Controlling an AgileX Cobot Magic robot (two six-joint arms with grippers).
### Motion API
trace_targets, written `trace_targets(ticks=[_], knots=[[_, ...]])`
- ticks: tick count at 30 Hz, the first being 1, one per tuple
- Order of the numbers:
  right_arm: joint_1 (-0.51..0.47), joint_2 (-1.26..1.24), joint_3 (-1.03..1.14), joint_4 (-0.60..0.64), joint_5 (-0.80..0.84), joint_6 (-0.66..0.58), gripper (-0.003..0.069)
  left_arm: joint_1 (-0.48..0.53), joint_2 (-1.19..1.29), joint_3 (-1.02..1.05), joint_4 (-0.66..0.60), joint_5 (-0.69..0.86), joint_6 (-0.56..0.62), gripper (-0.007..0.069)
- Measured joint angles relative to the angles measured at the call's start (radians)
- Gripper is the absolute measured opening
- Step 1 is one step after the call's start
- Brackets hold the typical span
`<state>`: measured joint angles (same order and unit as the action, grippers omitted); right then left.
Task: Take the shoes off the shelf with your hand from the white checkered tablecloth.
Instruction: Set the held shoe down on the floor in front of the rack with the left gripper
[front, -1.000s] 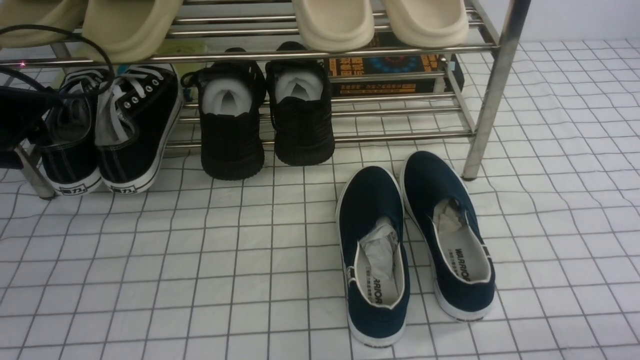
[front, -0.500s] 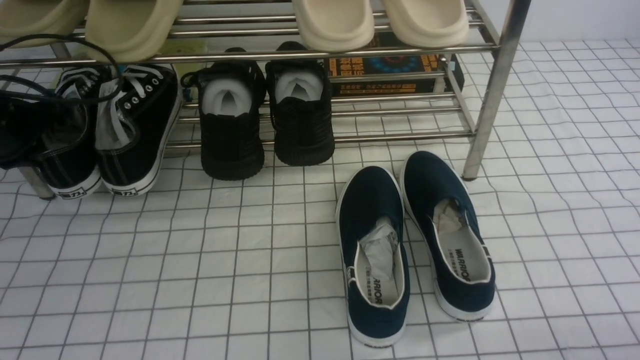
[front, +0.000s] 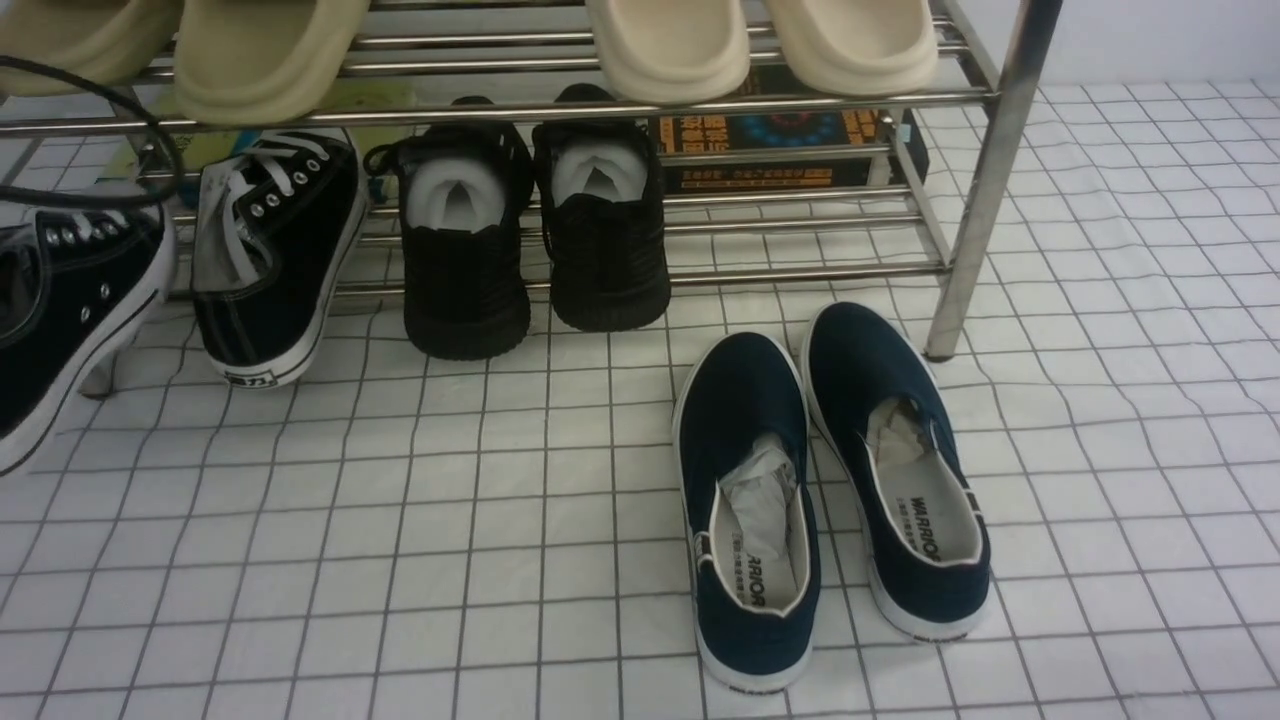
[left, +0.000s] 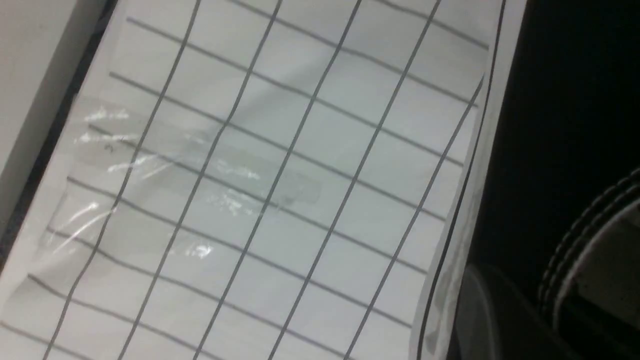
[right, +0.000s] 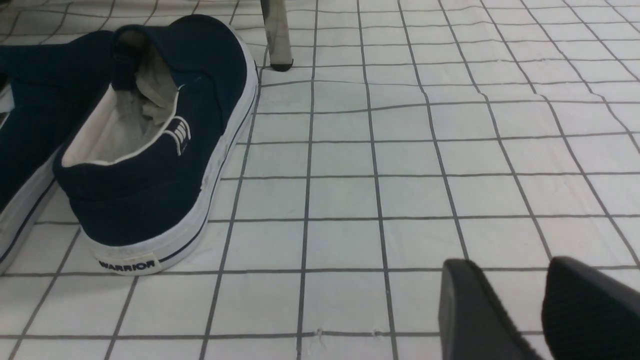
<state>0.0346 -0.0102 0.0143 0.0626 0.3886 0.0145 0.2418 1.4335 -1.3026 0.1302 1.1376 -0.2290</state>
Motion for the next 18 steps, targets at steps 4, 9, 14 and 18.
trace_targets(ticks=[4,9,14,18], knots=[[0.000,0.000,0.000,0.000,0.000,0.000,0.0239,0.000,-0.028,0.118,0.013,-0.016,-0.037,0.0018],[0.000,0.000,0.000,0.000,0.000,0.000,0.0239,0.000,-0.030,0.268,0.014,-0.094,-0.085,0.0018],[0.000,0.000,0.000,0.000,0.000,0.000,0.0239,0.000,-0.030,0.411,0.030,-0.252,-0.089,0.0020],[0.000,0.000,0.000,0.000,0.000,0.000,0.0239,0.000,-0.030,0.441,0.049,-0.288,-0.058,0.0031]])
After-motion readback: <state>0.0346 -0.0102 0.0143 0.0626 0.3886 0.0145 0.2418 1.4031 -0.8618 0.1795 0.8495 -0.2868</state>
